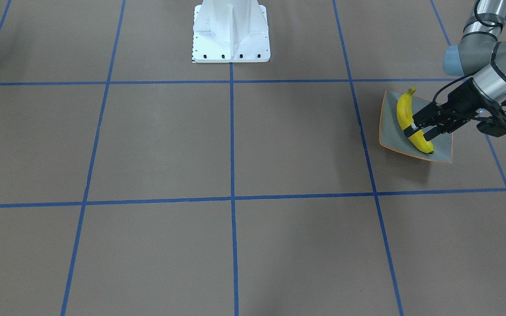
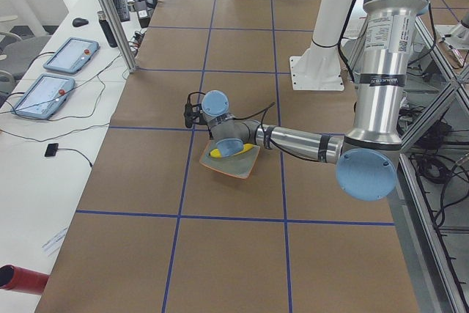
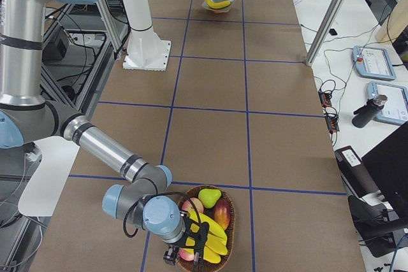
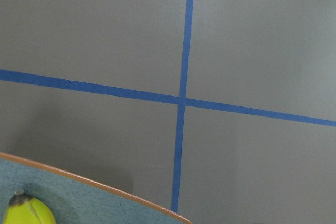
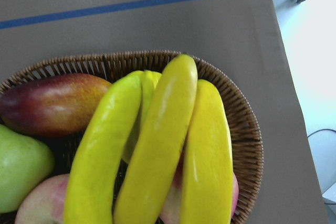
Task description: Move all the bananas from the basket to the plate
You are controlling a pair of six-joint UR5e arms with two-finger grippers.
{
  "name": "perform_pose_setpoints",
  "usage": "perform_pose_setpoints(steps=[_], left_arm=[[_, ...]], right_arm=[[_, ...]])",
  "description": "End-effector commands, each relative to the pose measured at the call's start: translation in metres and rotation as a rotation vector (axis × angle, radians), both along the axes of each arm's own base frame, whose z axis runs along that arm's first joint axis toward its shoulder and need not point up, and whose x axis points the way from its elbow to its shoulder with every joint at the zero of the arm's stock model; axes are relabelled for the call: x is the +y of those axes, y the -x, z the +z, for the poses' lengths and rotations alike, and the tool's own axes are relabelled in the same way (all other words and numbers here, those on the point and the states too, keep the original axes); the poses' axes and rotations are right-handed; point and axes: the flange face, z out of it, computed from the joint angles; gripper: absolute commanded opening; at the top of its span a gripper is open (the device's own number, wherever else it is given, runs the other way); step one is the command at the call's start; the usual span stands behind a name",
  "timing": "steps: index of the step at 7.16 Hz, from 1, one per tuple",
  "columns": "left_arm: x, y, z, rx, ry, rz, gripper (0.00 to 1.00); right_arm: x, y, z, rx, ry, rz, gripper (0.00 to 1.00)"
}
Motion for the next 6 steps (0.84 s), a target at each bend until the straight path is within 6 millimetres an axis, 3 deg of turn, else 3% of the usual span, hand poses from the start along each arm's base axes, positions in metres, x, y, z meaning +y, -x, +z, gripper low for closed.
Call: perform_pose_setpoints(steps=[1,6], left_arm=[[0.0021,0.0009,-0.0022,0.002,-0.002,0.000,0.88],[0.0053,0.0036,-0.0058,0.006,-0.008,-0.002,0.88]], right_arm=[[0.0047,0.0013,0.0110,-0.016,0.053,0.038,1.00],[-0.0049,0.0026,0.0037,-0.054,0.103,0.116,0.99]])
